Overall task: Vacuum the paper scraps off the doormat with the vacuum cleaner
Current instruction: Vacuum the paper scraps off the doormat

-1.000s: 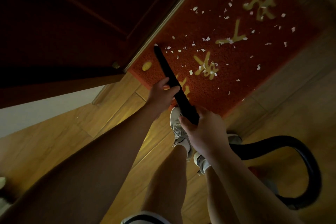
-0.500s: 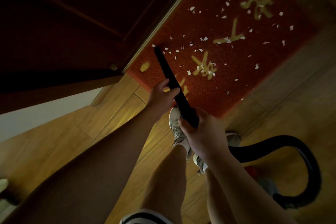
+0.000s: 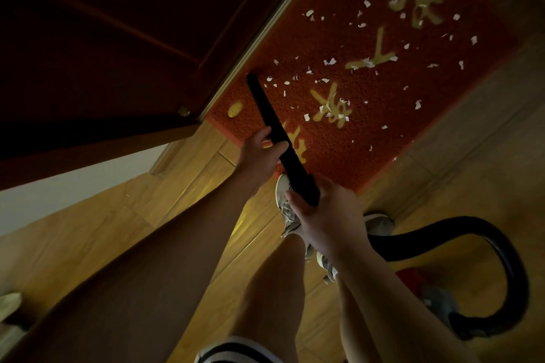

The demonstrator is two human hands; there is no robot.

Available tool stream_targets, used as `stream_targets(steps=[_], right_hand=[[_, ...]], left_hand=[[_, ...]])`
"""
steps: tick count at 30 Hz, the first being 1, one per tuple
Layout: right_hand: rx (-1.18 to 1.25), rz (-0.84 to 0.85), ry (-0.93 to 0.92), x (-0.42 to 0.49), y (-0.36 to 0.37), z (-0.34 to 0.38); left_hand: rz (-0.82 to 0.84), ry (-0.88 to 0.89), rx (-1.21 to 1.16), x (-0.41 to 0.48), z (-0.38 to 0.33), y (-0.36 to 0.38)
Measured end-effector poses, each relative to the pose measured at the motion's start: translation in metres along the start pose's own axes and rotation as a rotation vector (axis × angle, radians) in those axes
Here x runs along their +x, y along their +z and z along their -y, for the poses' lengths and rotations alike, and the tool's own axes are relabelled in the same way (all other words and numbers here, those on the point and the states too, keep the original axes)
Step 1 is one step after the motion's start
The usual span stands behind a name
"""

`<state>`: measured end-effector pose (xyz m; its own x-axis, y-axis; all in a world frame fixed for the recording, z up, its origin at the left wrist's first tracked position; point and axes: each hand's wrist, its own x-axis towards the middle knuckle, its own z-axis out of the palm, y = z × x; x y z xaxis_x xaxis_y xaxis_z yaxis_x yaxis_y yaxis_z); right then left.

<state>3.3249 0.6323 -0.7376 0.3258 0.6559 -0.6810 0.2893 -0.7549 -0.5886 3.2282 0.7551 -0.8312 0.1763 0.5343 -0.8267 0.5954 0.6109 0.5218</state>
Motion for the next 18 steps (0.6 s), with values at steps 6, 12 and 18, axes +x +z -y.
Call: stream_targets(steps=[6, 12, 18], right_hand=[[0.041, -0.011, -0.012, -0.014, 0.005, -0.013], [0.03, 0.0, -0.025, -0.019, 0.004, -0.028], [0.029, -0.014, 0.002, -0.005, 0.002, -0.02]], left_hand=[[-0.004, -0.023, -0.035, -0.013, 0.012, 0.007], [-0.013, -0.02, -0.026, -0.015, 0.02, 0.016], [-0.01, -0.007, 0.015, -0.004, 0.009, 0.013]])
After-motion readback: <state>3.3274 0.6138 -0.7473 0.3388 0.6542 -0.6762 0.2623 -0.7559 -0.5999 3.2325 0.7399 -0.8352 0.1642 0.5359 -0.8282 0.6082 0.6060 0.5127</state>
